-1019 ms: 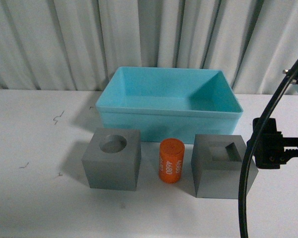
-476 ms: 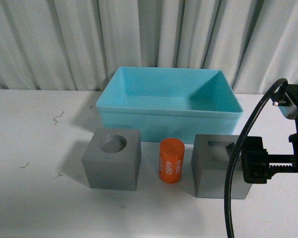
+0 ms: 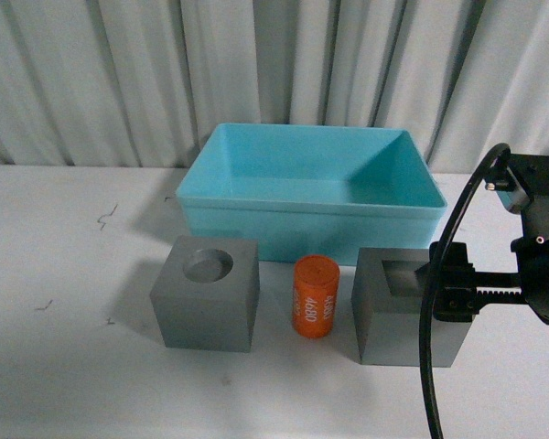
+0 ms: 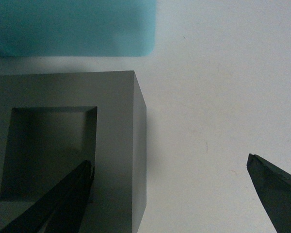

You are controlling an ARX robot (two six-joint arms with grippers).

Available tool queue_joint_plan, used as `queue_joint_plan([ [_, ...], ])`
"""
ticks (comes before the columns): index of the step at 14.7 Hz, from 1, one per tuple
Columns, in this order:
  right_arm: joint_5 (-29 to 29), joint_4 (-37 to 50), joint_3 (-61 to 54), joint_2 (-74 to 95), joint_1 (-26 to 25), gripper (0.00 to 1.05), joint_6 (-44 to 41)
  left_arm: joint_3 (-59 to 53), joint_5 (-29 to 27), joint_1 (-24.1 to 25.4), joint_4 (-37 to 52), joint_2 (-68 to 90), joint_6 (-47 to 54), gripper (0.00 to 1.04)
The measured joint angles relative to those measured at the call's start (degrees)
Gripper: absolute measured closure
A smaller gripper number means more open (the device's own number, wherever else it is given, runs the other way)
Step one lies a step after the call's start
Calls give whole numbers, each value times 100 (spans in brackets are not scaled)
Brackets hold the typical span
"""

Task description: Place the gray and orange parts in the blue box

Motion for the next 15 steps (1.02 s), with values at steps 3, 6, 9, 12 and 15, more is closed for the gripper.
queue_joint_plan([
  [3,-15,-37,162,168,114,46,203,0,0,0,0,0,2,7],
  [6,-68,-20,151,164,118,77,234,0,0,0,0,0,2,7],
  [9,-116,74,-205,-125,114,86,273,0,-2,0,0,0,0,7],
  [12,-348,-166,-743,-1139,63,86,146,0,0,0,0,0,2,7],
  [15,-608,-402,-142,-2369,-114,86,46,0,-2,0,0,0,2,7],
])
